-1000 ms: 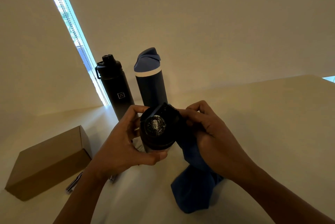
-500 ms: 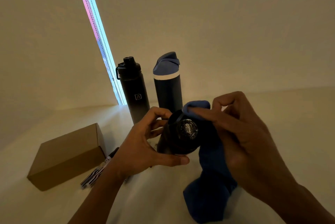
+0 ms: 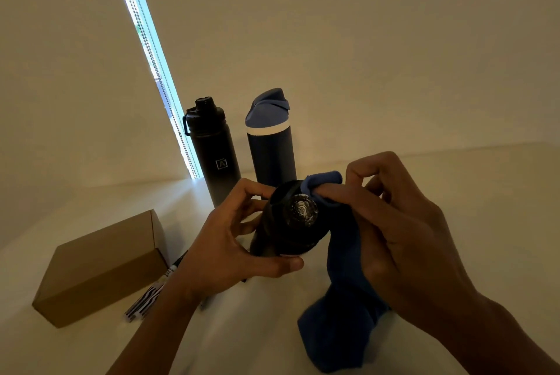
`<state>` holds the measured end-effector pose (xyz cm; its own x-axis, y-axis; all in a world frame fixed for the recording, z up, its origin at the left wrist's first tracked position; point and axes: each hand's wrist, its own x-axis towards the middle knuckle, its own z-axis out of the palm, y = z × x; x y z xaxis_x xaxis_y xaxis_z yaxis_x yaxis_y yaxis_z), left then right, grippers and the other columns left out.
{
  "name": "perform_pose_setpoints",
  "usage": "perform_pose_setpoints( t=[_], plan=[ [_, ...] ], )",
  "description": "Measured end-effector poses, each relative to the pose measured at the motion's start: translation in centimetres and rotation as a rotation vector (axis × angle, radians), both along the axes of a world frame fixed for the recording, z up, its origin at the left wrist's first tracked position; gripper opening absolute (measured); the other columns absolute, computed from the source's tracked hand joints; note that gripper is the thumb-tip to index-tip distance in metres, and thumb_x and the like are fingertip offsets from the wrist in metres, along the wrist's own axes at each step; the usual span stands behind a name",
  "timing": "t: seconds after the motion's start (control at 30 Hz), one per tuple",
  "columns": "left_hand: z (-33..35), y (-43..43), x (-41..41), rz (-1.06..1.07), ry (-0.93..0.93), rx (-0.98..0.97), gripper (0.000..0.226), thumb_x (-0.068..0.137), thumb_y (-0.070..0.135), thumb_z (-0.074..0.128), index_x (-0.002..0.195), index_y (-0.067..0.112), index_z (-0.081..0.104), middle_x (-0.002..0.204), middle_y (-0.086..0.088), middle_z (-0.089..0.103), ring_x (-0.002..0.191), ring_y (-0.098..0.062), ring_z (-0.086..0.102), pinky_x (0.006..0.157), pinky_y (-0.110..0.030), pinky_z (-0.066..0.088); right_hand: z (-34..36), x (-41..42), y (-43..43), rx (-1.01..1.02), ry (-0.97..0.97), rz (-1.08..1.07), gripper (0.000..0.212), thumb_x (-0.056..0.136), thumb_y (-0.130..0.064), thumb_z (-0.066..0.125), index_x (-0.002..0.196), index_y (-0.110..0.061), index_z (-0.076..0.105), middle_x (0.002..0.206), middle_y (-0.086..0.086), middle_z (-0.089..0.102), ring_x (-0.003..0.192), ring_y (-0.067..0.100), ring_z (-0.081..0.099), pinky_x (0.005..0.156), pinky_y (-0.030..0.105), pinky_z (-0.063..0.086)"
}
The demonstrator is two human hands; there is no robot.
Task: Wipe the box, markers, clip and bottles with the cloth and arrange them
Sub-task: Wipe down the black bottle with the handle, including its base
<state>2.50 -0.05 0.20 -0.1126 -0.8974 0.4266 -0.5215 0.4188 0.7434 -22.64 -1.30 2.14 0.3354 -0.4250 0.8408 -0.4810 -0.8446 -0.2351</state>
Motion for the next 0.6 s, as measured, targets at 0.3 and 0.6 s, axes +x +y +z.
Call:
perform_pose_setpoints(
  t=[0.3,0.6],
  plan=[
    [0.2,0.2,-0.4,-0.041,-0.007,-0.011,0.075,0.064,0.026,0.097,0.125,0.040,0.054,0.130,0.007,0.067,0.129,-0.023,0.062,0.105,-0.055,0.054,1.2,-0.3,0.4,-0.083,0.144,-0.234,0.052,0.077,-0.011,0.054,0.126,-0.025,0.065,0.115,0.009,0.055,0.089,0.018,0.052,0.058,0.027,0.044],
    [0.3,0.2,-0.6,-0.114,-0.052,0.013,0.078,0.063,0.011,0.100,0.125,0.034,0.058,0.131,0.001,0.065,0.128,-0.028,0.062,0.105,-0.058,0.053,0.0,0.4,-0.9,0.269,-0.189,0.267,0.043,0.087,0.021,0.044,0.103,-0.009,0.071,0.107,-0.005,0.058,0.096,0.004,0.060,0.083,0.011,0.046]
  ],
)
